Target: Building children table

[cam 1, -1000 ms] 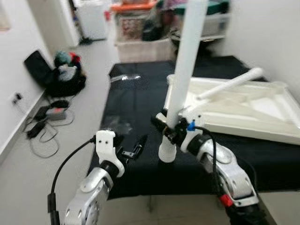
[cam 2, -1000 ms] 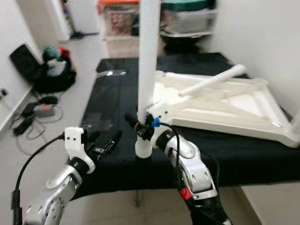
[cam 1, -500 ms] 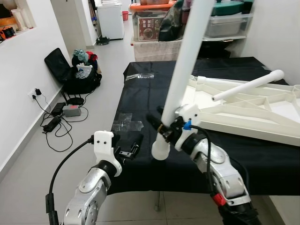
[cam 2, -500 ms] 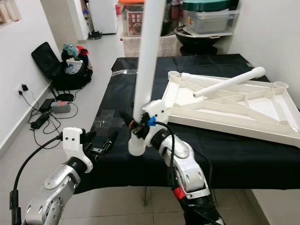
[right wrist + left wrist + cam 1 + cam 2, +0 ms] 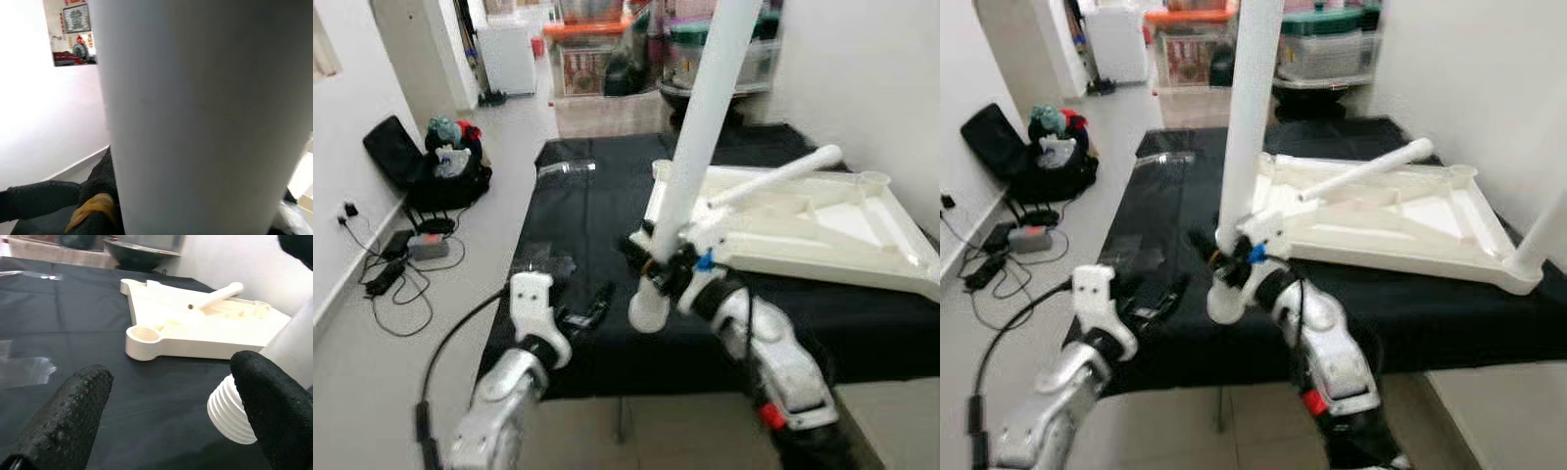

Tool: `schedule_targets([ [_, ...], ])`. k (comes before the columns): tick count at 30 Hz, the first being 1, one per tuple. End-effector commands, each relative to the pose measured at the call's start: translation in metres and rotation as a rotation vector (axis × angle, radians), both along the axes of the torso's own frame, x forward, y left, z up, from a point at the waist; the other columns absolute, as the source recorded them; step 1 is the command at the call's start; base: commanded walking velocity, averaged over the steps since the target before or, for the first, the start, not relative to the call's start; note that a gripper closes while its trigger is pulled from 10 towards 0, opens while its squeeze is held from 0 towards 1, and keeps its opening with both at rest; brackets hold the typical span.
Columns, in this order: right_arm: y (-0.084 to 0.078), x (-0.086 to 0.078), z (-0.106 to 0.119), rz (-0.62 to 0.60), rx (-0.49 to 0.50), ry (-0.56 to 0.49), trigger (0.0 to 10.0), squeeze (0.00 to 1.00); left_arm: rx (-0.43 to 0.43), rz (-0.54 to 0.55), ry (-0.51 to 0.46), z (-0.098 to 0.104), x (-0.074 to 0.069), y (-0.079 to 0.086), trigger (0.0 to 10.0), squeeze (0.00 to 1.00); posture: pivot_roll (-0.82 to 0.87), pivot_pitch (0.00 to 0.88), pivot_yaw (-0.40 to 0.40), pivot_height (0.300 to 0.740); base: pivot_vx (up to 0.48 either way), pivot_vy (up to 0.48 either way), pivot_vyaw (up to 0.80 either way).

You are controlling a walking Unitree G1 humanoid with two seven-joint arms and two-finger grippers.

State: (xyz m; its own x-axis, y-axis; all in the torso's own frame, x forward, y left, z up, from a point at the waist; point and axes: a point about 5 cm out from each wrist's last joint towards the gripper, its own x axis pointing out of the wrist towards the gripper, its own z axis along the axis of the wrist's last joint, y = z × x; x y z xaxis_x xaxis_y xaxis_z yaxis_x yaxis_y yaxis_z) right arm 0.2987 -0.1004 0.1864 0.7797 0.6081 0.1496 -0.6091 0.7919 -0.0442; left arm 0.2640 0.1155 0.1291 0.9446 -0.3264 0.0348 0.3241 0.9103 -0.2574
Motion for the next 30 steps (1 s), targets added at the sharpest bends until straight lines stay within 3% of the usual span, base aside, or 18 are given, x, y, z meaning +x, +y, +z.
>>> schedule_targets([
  [1, 0.0076, -0.0004, 0.0016, 0.024, 0.003, -0.009, 10.0, 0.0, 0.005, 0.029, 0.011, -0.0025, -0.0005, 0.0082, 10.0, 0.0, -0.11, 0.0, -0.008, 0.74, 0.0, 0.0, 0.0],
  [30, 0.0051, 0.0024, 0.0051, 0.01, 0.005, -0.022, 10.0, 0.0, -0.001, 0.029, 0.024, -0.0047, 0.0014, 0.0099, 10.0, 0.0, -0.12, 0.0, 0.008, 0.74, 0.0, 0.0, 0.0],
])
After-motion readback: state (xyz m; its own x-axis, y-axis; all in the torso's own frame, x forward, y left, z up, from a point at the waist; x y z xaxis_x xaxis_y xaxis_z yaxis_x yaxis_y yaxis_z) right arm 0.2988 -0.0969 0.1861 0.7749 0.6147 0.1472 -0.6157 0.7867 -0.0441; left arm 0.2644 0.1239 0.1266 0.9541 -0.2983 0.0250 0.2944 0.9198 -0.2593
